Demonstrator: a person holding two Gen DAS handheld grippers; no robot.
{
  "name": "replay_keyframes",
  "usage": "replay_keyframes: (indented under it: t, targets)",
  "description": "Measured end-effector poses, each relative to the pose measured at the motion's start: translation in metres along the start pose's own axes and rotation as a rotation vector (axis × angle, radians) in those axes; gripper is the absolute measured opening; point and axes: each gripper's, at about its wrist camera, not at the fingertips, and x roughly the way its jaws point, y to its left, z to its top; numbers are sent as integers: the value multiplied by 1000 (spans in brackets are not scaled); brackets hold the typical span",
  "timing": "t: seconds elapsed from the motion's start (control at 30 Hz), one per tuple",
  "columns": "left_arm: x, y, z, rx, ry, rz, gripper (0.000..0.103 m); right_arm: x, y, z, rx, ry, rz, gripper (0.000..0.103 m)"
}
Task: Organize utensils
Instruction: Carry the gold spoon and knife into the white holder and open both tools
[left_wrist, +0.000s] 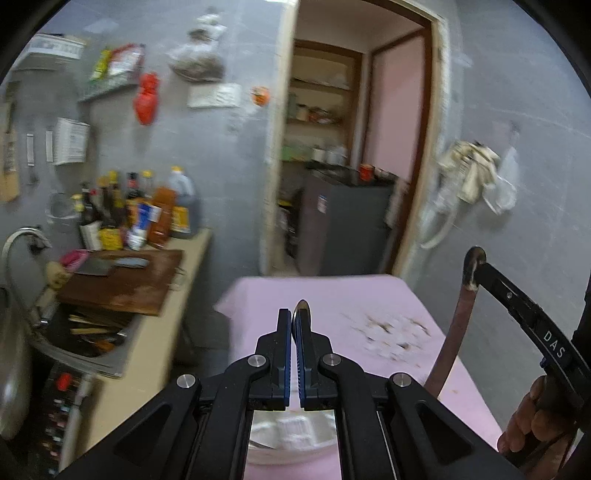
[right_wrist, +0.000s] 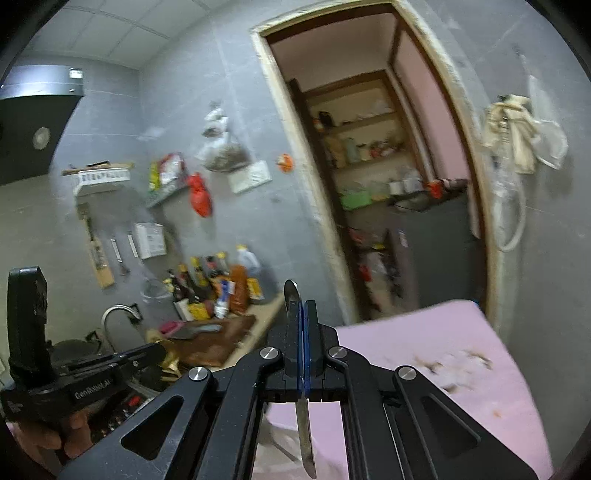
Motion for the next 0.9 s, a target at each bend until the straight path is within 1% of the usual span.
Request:
replay_keyframes:
  t: [0.07, 0.1, 0.13, 0.2, 0.3, 0.5, 0.6, 0.73, 0.9]
  targets:
    - [-3, 14, 4, -2, -19, 55, 3, 17, 8, -4, 3, 0, 27, 1]
    - [-3, 22, 6, 2, -29, 94, 3, 22, 12, -8, 5, 2, 31, 1]
    - [-3, 27, 7, 4, -31, 116, 3, 32, 14, -13, 3, 7, 34, 1]
    - [0, 40, 6, 9, -25, 167, 3, 44, 17, -22, 4, 22, 32, 1]
    - [7, 49, -2, 23, -2, 224, 3, 55, 15, -34, 17, 47, 27, 1]
    - [24, 50, -17, 42, 42, 256, 3, 68, -1, -60, 39, 105, 21, 1]
    - [29, 39, -23, 77, 36, 270, 3, 72, -5, -71, 45, 124, 19, 1]
    - [37, 23, -35, 121, 22, 261, 3, 76, -10, -82, 50, 142, 18, 1]
    - [48, 10, -52, 169, 28, 277, 3, 77, -6, -89, -10, 154, 16, 1]
